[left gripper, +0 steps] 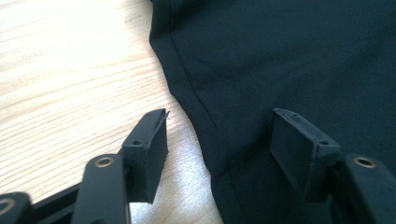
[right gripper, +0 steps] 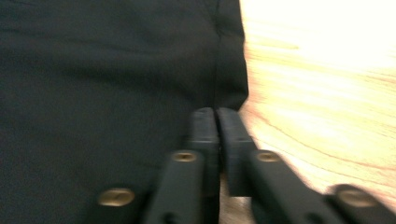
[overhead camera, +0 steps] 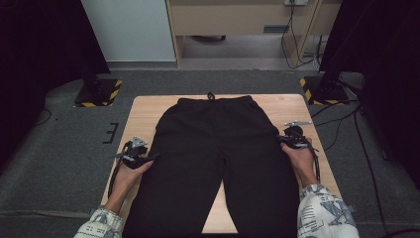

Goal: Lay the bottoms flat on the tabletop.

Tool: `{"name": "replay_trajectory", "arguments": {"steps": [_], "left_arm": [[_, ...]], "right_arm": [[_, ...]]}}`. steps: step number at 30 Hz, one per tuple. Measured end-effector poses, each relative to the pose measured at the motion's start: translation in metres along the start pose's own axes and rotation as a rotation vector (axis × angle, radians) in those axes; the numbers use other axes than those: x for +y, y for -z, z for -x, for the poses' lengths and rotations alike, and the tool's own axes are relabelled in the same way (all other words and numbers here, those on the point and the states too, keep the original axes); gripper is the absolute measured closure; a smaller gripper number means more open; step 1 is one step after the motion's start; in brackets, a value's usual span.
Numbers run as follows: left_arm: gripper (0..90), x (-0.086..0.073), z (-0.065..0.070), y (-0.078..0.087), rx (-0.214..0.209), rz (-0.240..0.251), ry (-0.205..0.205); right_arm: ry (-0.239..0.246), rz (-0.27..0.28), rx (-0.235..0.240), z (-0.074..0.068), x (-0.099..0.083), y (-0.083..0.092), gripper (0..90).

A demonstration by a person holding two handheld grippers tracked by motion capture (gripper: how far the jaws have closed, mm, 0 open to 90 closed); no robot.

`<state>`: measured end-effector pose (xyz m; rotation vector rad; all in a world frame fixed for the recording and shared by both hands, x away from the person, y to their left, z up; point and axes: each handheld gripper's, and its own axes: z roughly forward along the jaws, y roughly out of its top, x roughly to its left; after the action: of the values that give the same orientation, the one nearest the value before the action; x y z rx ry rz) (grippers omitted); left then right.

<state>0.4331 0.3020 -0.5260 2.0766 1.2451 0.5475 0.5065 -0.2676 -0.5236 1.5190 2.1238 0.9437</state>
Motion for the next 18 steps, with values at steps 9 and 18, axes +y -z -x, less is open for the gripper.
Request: {"name": "replay_trajectory", "arguments": {"steps": [9, 18], "left_arm": [[16.5, 0.000, -0.015, 0.026, 0.004, 0.069, 0.039], [12.5, -0.015, -0.041, 0.031, 0.056, 0.032, 0.064]], "right_arm": [[-0.013, 0.096, -0.037, 0.007, -0.012, 0.044, 25.5], [0.011, 0.066, -0.065, 0.021, -0.049, 0.061, 14.9]]}}
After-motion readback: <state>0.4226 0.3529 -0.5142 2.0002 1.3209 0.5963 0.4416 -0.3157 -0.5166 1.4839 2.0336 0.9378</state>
